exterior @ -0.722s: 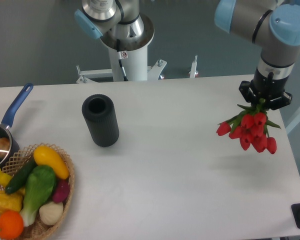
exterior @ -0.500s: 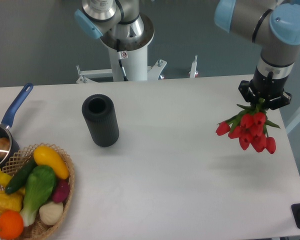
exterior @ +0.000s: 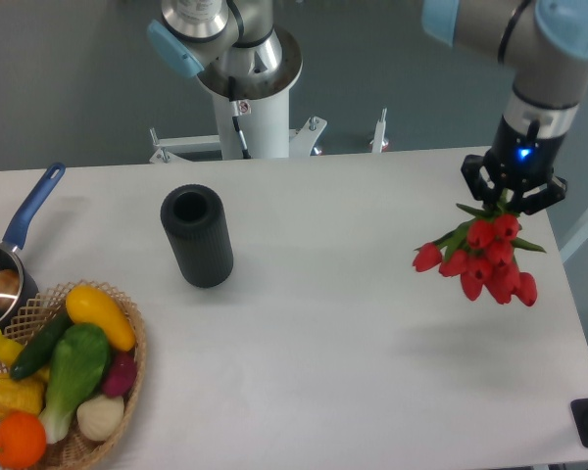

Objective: Insert the flowers into the vase
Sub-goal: 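Carry the held red tulip bunch with the gripper toward the black vase, then lower the tulip stems into the black vase opening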

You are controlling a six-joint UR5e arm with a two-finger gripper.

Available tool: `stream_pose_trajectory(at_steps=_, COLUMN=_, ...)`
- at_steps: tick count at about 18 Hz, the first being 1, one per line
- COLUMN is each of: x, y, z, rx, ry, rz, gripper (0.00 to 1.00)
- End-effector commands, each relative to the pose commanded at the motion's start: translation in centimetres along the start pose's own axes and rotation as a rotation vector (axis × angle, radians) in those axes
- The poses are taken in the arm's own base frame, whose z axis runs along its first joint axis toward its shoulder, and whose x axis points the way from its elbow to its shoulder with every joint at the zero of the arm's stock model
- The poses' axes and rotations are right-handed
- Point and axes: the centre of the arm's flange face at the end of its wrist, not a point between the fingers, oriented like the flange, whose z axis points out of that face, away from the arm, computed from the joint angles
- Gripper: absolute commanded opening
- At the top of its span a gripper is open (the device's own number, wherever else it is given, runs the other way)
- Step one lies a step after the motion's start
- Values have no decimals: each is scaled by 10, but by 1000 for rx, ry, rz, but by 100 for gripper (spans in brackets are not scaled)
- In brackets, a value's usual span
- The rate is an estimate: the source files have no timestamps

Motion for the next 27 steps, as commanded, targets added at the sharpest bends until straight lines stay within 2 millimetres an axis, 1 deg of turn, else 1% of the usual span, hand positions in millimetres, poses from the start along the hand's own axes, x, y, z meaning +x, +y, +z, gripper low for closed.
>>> stream_pose_trajectory(at_steps=2, x=12, y=-16, z=-12, rx=100, ry=15, rz=1, gripper=0)
stream_pose_trajectory(at_steps=4, x=19, y=-28, z=-17, rx=208, ry=58, rz=-3, gripper=0)
stream_pose_trajectory(at_steps=6, x=35, y=-40, z=-5, rx=332, ry=158, rz=-42, gripper=0)
stream_pose_trajectory(at_steps=7, x=41, y=-41, z=3, rx=379, ry=198, rz=-58, gripper=0)
stream_pose_trajectory(at_steps=9, x=56, y=-43, z=3, rx=410, ry=222, rz=-49, gripper=0)
stream_pose_trajectory(at_steps=11, x=79, y=-51, z=4, rx=448, ry=243, rz=-21, gripper=0)
stream_pose_trajectory(at_steps=12, x=86, y=-52, z=7, rx=489, ry=269, rz=-22, gripper=0)
stream_pose_trajectory(at_steps=13, x=95, y=-51, z=8, rx=547, ry=309, rz=-32, gripper=0)
stream_pose_trajectory(at_steps=15, x=119, y=-48, z=3, rx=661, ry=378, rz=-49, gripper=0)
stream_pose_trajectory(at_steps=16, x=127, y=-46, z=1, rx=680, ry=390, rz=-54, gripper=0)
stream_pose_trajectory(at_steps=20, x=153, y=-40, z=0, rx=693, ry=410, rz=-52, gripper=0)
stream_pose_trajectory(at_steps=23, x=171, y=-35, z=-7, rx=748, ry=432, rz=-56, gripper=0)
stream_pose_trajectory(at_steps=27, x=204, y=-25, z=-12, rx=789, ry=438, rz=-22, gripper=0)
